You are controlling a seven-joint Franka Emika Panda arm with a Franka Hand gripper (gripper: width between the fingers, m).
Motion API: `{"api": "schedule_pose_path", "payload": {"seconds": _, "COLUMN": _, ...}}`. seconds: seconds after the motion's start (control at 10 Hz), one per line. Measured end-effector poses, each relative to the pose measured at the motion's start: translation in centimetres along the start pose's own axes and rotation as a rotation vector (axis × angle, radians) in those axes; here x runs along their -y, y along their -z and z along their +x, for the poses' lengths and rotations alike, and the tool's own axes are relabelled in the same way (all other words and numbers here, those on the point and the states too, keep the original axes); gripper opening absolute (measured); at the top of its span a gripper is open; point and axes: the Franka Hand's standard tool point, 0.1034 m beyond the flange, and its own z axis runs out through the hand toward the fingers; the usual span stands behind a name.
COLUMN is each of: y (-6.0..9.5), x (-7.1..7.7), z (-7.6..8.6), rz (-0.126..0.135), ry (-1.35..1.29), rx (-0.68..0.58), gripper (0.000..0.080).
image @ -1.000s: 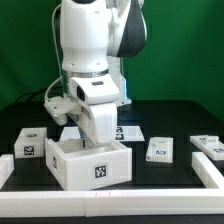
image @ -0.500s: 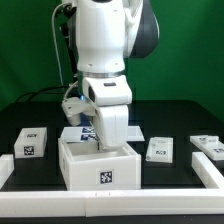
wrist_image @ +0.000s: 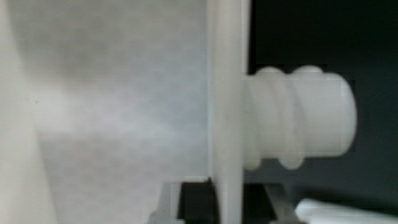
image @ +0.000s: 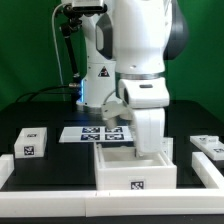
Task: Assemble cabinet
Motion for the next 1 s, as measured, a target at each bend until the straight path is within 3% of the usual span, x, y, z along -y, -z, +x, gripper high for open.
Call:
{"api": "schedule_pose_path", "payload": {"seconds": 0.6, "y": -0.1, "x": -1.0, "z": 5.2, "rz": -0.003, "ry": -0.057, "rx": -0.014, "gripper": 0.0038}}
{"api": "schedule_pose_path", "payload": {"seconds": 0.7, "y": 0.0, "x": -1.0, "z": 5.6, "rz": -0.005, "ry": -0.049, "rx": -0.018, "gripper": 0.0038}}
{"api": "schedule_pose_path", "payload": {"seconds": 1.0, "y": 0.1, "x": -0.9, "z": 4.6, "rz": 0.001, "ry": -0.053, "rx": -0.014, "gripper": 0.0038}}
